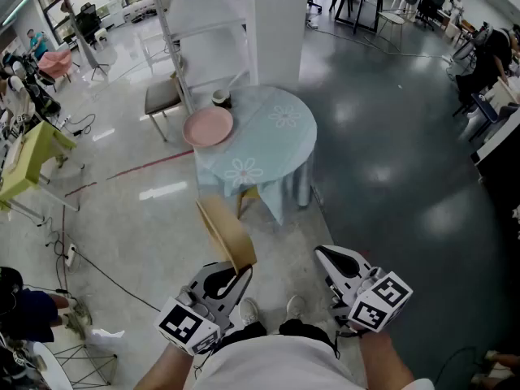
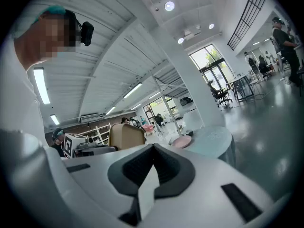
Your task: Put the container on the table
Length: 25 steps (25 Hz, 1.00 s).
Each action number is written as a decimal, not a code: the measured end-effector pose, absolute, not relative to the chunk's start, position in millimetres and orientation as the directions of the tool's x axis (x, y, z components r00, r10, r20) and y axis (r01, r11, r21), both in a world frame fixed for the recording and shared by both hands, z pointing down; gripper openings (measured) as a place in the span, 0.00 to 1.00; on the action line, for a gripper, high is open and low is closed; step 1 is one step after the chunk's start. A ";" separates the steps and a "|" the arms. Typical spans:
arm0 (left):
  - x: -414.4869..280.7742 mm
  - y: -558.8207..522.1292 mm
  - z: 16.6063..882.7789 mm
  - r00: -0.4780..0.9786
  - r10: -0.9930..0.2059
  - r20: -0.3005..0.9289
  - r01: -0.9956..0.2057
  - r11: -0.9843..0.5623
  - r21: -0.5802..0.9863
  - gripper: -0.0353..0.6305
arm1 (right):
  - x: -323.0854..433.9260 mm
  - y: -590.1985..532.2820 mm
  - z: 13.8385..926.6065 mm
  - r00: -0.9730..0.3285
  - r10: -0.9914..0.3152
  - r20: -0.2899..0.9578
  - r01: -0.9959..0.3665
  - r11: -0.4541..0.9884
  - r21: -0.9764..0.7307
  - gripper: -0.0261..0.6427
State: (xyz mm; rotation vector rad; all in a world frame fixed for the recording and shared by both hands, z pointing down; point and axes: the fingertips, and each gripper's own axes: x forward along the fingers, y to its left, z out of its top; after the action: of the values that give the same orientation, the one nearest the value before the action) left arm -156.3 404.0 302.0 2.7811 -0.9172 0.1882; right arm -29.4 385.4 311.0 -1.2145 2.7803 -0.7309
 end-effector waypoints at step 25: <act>-97.0 395.3 301.7 0.780 -0.594 0.197 -0.623 -0.769 0.143 0.09 | 27.9 367.5 320.6 -0.706 -0.688 0.167 -0.670 0.573 -0.472 0.08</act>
State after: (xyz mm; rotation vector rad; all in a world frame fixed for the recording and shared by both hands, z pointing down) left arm -97.0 395.3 301.7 2.7718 -0.9588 0.2072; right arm 27.9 367.5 320.6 -1.1901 2.7552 -0.8032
